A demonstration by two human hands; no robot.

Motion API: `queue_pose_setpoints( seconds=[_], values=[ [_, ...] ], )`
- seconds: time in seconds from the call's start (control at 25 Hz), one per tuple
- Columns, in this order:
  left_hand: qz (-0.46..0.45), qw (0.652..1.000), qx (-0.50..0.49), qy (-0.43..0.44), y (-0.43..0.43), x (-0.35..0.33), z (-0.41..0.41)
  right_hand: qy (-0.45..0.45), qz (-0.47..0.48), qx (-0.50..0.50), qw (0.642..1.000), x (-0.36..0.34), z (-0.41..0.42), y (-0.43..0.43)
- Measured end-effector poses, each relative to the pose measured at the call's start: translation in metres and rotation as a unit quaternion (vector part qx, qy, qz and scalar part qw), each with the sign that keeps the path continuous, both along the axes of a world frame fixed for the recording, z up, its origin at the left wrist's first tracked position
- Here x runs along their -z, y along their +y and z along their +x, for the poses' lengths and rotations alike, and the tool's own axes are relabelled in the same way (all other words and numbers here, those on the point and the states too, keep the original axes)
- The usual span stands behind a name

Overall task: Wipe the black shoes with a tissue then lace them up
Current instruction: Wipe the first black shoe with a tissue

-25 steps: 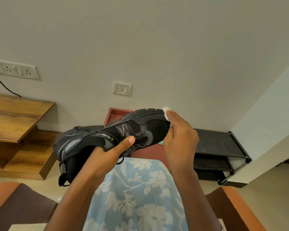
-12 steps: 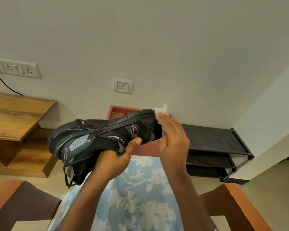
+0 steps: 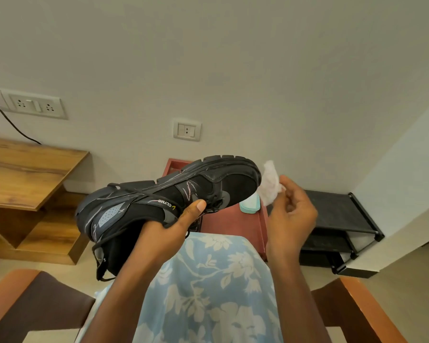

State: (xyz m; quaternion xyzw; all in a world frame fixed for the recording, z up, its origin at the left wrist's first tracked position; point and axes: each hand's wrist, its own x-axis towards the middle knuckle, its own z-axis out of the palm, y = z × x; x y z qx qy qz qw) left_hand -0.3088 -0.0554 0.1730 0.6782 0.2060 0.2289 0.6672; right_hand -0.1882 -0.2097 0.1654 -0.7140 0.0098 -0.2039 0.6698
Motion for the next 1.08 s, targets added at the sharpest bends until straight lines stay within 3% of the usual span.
queue_pose_setpoints(
  seconds=[0.12,0.2,0.4,0.56,0.76,1.08],
  values=[
    [-0.028,1.0,0.013,-0.008,0.004,0.006,0.002,-0.075,0.035,-0.021,0.996,-0.016,-0.013,0.008],
    [-0.031,0.999,0.032,-0.007,0.001,0.009,0.003,-0.111,-0.004,-0.03,0.993,-0.015,-0.016,0.015],
    [-0.002,0.999,0.036,0.01,-0.001,0.007,0.004,-0.095,-0.12,-0.054,0.987,-0.019,0.002,0.011],
    [0.05,0.996,0.064,0.033,-0.008,0.011,0.005,-0.159,-0.199,-0.103,0.962,-0.021,-0.014,0.031],
    [0.102,0.992,0.07,0.0,-0.009,0.019,0.006,-0.291,-0.249,-0.191,0.904,0.003,-0.05,0.049],
    [0.129,0.985,0.106,0.045,-0.01,0.02,0.004,-0.165,-0.311,-0.067,0.934,-0.008,-0.001,0.004]
  ],
)
